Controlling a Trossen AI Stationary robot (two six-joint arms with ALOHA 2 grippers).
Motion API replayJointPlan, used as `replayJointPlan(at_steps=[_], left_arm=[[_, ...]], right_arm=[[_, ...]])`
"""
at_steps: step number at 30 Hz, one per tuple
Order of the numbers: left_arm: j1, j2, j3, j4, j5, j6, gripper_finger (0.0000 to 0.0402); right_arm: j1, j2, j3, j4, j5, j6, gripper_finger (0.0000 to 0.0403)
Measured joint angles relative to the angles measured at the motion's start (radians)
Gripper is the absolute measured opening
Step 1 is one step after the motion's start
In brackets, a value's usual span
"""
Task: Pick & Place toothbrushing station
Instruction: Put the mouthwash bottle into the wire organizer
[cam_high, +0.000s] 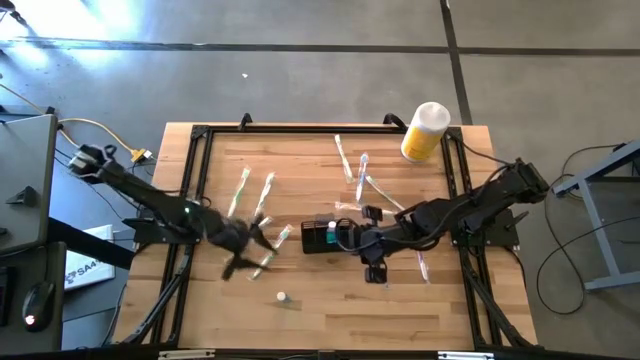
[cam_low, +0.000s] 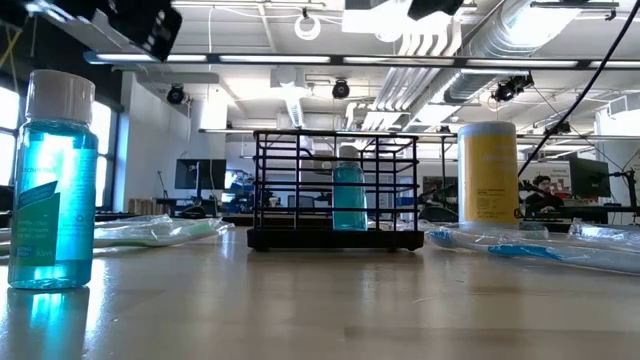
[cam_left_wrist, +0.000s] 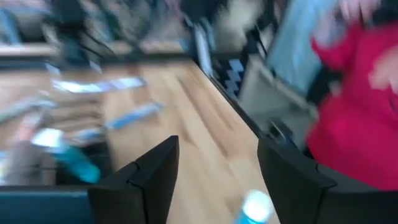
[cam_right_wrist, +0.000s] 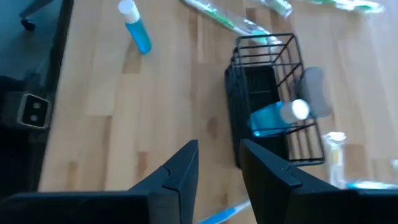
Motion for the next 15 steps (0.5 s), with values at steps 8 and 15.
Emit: replayJointPlan(at_steps=[8,15], left_arm=[[-0.201,0.341,0.374,-0.386,-0.162,-0.009,0.0202],[-0.229,0.497,0.556,-0.566,-0.232,-0.084,0.0202]], right_arm=[[0.057,0.001,0.0,0.007,-0.044,0.013,0.0093],[0.088,0.002,0.0,0.021,-0.043,0.036,0.0089]])
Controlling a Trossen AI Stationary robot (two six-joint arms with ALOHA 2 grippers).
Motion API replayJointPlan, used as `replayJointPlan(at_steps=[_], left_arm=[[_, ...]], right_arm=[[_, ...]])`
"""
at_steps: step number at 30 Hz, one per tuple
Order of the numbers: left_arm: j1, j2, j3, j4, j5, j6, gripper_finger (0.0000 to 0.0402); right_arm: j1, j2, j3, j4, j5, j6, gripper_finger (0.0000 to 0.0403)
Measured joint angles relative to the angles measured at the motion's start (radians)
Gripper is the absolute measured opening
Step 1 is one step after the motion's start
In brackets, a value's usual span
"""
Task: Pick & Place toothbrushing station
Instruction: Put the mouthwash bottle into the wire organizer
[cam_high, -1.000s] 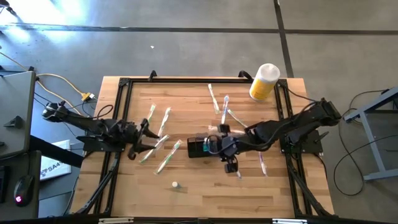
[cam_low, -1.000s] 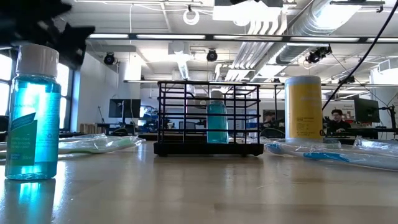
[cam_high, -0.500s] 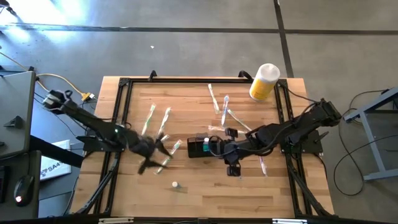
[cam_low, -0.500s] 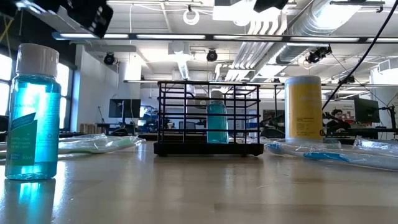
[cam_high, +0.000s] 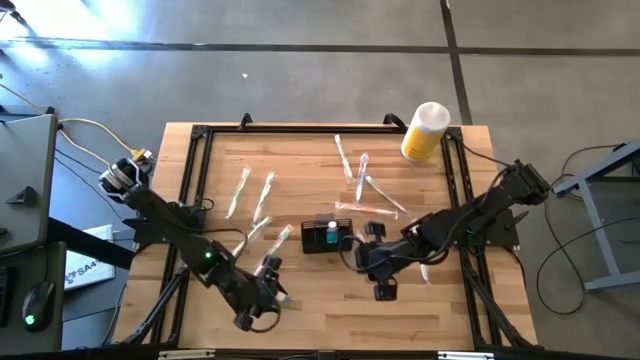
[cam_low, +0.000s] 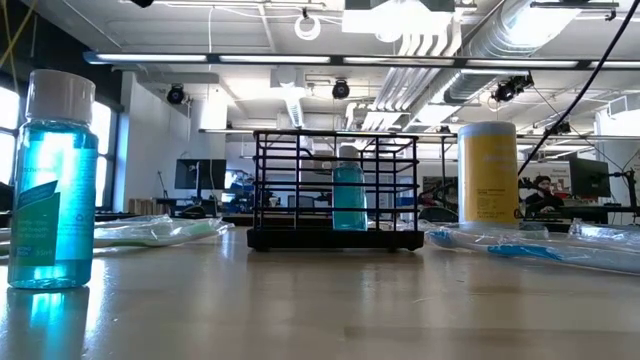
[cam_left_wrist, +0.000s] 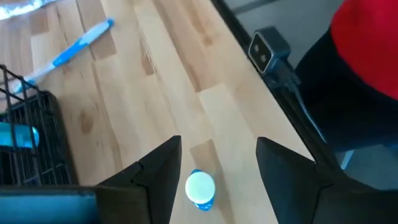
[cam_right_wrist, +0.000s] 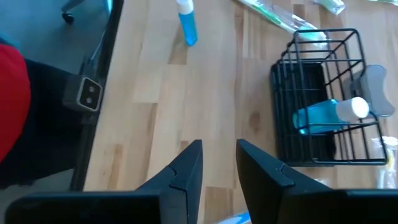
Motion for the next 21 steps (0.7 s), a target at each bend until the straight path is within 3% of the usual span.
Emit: replayJointPlan(at_steps=[21], left_arm=[[0.014,0.063,-0.027,-0.005,-0.018,-0.042,0.0202]], right_arm=[[0.035,0.009,0.0,0.044,0.001,-0.002,0.0083]])
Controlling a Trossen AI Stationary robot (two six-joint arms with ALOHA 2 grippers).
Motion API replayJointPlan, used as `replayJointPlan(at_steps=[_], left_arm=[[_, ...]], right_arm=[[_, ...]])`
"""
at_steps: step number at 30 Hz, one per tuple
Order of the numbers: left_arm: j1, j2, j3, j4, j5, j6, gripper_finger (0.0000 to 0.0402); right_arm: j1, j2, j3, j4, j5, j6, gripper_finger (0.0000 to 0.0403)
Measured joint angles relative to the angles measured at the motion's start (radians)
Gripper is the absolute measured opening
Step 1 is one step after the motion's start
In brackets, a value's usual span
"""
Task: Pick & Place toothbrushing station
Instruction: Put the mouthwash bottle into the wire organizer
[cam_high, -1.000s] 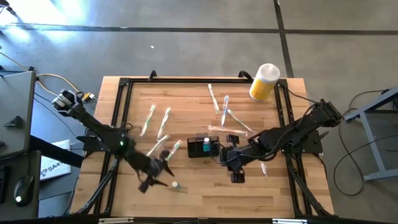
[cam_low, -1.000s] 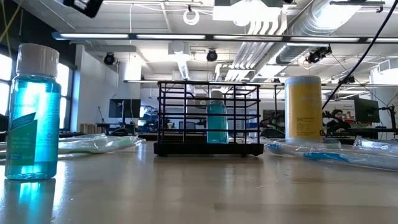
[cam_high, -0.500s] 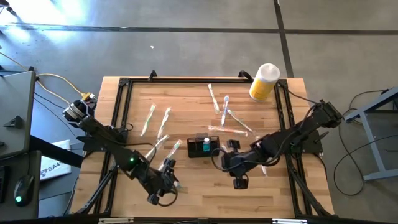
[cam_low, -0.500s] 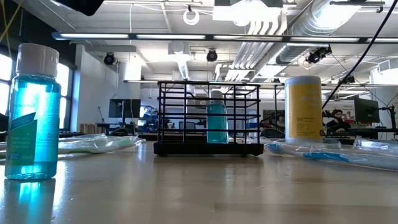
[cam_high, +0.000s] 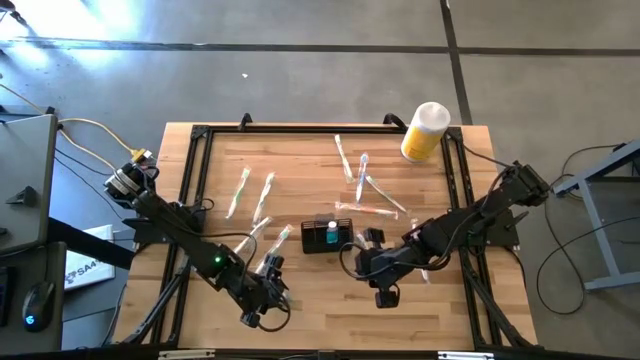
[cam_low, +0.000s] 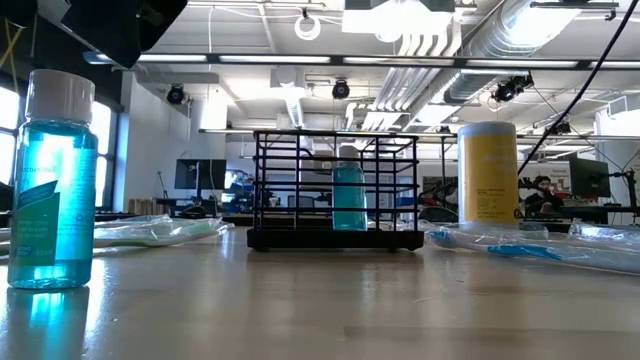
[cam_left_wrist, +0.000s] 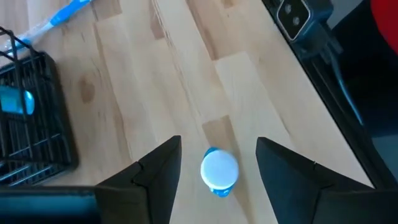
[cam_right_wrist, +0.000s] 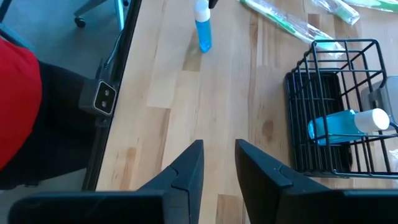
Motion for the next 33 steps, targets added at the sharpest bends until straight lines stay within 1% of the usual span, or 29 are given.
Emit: replayJointPlan(at_steps=[11,33], left_arm=[[0.0,0.005,0.0,-0.016,-0.004,-0.001,0.0202],[0.0,0.005,0.0,-0.034,-0.007,-0.053,0.0202]], right_arm=[[-0.002,0.019,0.0,0.001,-0.002,-0.001,0.0083],[-0.003,0.019,0.0,0.001,0.0,-0.022,0.0083]])
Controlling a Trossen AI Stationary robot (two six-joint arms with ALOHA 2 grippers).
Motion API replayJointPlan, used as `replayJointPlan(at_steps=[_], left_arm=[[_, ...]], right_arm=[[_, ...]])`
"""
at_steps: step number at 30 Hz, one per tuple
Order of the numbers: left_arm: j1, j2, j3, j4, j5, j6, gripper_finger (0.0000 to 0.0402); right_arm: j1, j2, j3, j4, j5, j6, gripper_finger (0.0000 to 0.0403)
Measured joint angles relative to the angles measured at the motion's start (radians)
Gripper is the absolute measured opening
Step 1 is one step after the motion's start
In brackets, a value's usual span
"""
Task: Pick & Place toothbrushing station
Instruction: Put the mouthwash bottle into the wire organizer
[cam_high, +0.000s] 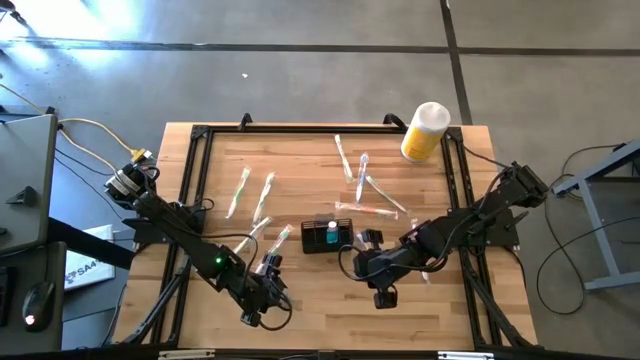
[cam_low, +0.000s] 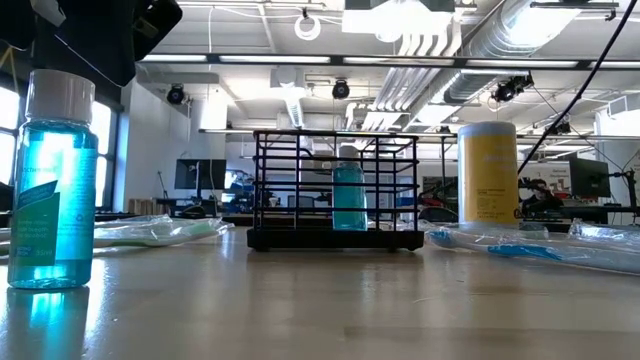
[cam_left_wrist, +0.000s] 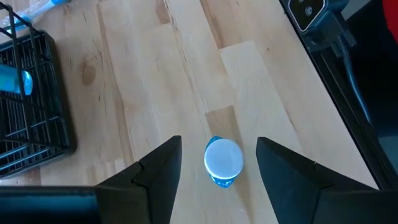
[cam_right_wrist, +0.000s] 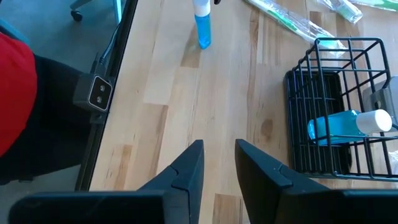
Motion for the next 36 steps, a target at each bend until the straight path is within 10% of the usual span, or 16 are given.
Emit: replayJointPlan(at_steps=[36], left_arm=[[0.0,0.067,-0.086,0.162,-0.006,-0.061,0.0202]], right_arm=[[-0.007,-0.001,0.0,0.018,0.0,-0.023,0.0083]])
